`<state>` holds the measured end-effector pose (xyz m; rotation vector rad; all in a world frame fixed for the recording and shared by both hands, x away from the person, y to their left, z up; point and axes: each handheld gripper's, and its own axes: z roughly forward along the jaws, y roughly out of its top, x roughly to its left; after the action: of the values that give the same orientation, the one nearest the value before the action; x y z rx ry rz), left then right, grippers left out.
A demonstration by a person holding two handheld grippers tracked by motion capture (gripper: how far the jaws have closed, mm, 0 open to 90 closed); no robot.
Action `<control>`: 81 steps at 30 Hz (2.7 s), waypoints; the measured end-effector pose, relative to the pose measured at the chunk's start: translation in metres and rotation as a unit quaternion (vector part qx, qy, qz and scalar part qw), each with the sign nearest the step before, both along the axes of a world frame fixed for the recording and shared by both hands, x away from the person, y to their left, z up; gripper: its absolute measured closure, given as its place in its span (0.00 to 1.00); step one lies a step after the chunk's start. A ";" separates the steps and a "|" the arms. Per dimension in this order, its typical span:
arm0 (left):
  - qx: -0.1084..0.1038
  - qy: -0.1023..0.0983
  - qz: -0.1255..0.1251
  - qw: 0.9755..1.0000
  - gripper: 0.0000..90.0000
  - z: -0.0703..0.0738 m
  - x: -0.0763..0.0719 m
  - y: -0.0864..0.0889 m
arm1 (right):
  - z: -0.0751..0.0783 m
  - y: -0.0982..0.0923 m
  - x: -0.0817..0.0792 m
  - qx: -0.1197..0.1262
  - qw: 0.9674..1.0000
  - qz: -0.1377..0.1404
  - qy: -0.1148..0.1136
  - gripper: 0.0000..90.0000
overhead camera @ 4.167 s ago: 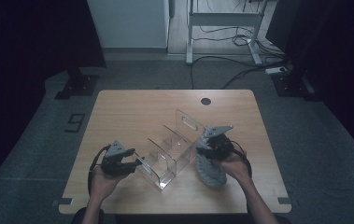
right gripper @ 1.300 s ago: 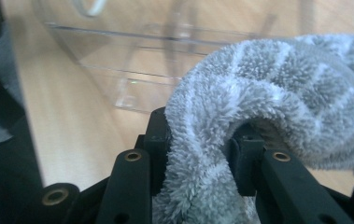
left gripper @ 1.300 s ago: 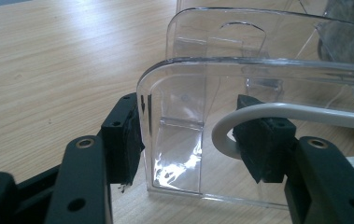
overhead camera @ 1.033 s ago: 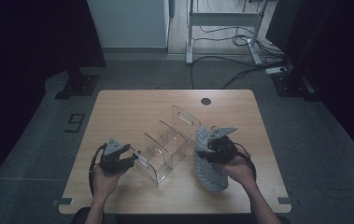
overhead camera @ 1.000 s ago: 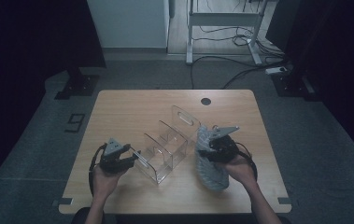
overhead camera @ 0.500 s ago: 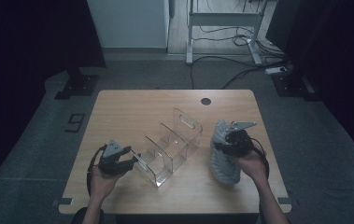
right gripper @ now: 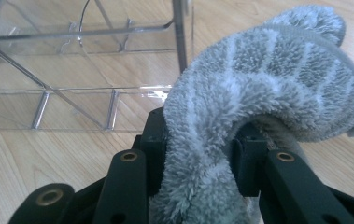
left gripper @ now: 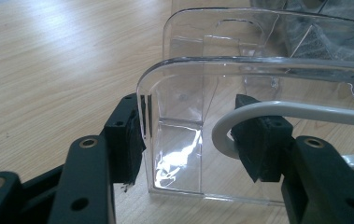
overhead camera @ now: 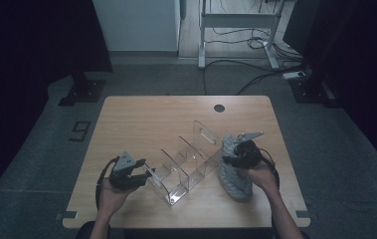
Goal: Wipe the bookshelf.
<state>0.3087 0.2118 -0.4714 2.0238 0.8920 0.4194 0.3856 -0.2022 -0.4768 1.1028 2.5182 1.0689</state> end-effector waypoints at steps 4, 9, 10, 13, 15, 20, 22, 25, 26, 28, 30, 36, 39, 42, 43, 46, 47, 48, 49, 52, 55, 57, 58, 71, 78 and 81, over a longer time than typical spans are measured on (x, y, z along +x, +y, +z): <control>0.000 0.000 -0.001 1.000 0.51 0.000 0.000 0.000 | -0.006 0.004 0.003 0.006 1.000 0.016 0.001 0.71; -0.001 0.001 -0.003 1.000 0.51 0.000 0.001 0.000 | -0.009 0.005 0.006 0.007 1.000 0.025 0.005 0.73; -0.001 0.001 -0.002 1.000 0.51 0.000 0.001 0.000 | -0.010 0.006 0.006 0.007 1.000 0.025 0.006 0.73; -0.001 0.001 -0.003 1.000 0.51 0.000 0.001 -0.001 | -0.014 0.008 0.008 -0.003 1.000 0.025 0.010 0.73; -0.001 0.001 -0.004 1.000 0.50 0.000 0.001 -0.001 | -0.018 0.011 0.009 -0.014 1.000 0.024 0.014 0.73; -0.002 0.002 -0.004 1.000 0.50 0.000 0.001 -0.001 | -0.030 0.017 0.013 -0.038 0.999 0.020 0.026 0.73; -0.002 0.002 -0.004 1.000 0.50 0.000 0.000 -0.001 | -0.034 0.019 0.014 -0.048 0.998 0.019 0.030 0.73; -0.003 0.002 -0.003 1.000 0.50 0.000 0.000 -0.001 | -0.040 0.021 0.015 -0.057 0.998 0.016 0.037 0.73; -0.003 0.002 -0.003 1.000 0.50 0.000 0.000 -0.001 | -0.042 0.022 0.015 -0.060 0.997 0.015 0.039 0.73; -0.003 0.001 -0.002 1.000 0.50 -0.001 0.000 -0.001 | -0.044 0.024 0.016 -0.065 0.997 0.013 0.040 0.73; -0.004 0.002 -0.002 1.000 0.50 -0.001 0.000 -0.001 | -0.045 0.024 0.016 -0.064 0.997 0.011 0.042 0.73; -0.008 -0.002 0.007 1.000 0.50 -0.002 -0.002 -0.001 | -0.045 0.023 0.016 -0.064 0.997 0.005 0.042 0.72; -0.010 -0.002 0.010 1.000 0.50 -0.002 -0.003 -0.001 | -0.042 0.022 0.014 -0.073 0.997 0.002 0.038 0.72; -0.011 -0.002 0.010 1.000 0.50 -0.003 -0.002 -0.001 | -0.037 0.016 0.012 -0.075 0.997 -0.003 0.036 0.73; -0.011 -0.003 0.010 1.000 0.50 -0.002 -0.002 -0.001 | -0.035 0.013 0.011 -0.072 0.997 -0.006 0.036 0.73; -0.011 -0.003 0.011 1.000 0.50 -0.003 -0.003 -0.001 | -0.028 0.004 0.005 -0.060 0.998 -0.016 0.032 0.73; -0.011 -0.003 0.011 1.000 0.50 -0.003 -0.003 -0.001 | -0.025 0.000 0.004 -0.057 0.998 -0.018 0.030 0.73; -0.011 -0.003 0.011 1.000 0.50 -0.003 -0.003 -0.001 | -0.023 -0.003 0.002 -0.053 0.998 -0.020 0.029 0.73; -0.011 -0.003 0.011 1.000 0.50 -0.002 -0.003 -0.001 | -0.021 -0.005 0.000 -0.050 0.998 -0.023 0.028 0.73; -0.011 -0.003 0.012 1.000 0.50 -0.002 -0.003 -0.001 | -0.014 -0.011 -0.007 -0.040 0.999 -0.025 0.027 0.73; -0.010 -0.003 0.013 1.000 0.50 -0.002 -0.003 -0.002 | -0.007 -0.015 -0.014 -0.026 0.999 -0.021 0.024 0.73; -0.009 -0.003 0.013 1.000 0.50 -0.002 -0.003 -0.002 | -0.002 -0.015 -0.020 -0.020 0.999 -0.017 0.023 0.73; -0.009 -0.003 0.014 1.000 0.50 -0.002 -0.003 -0.002 | 0.000 -0.015 -0.022 -0.017 0.999 -0.015 0.023 0.73; -0.006 0.001 0.013 1.000 0.50 -0.001 -0.004 -0.005 | 0.006 0.006 -0.046 -0.004 0.998 0.051 0.041 0.72; -0.004 0.004 0.011 1.000 0.50 0.000 -0.006 -0.009 | -0.002 0.026 -0.040 0.000 0.997 0.069 0.037 0.72; 0.002 0.005 0.011 1.000 0.50 0.001 -0.007 -0.013 | -0.006 0.034 -0.038 -0.002 0.997 0.071 0.034 0.71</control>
<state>0.3019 0.1988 -0.4707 2.0233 0.9209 0.4234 0.3473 -0.1683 -0.4831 0.9875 2.6850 1.0785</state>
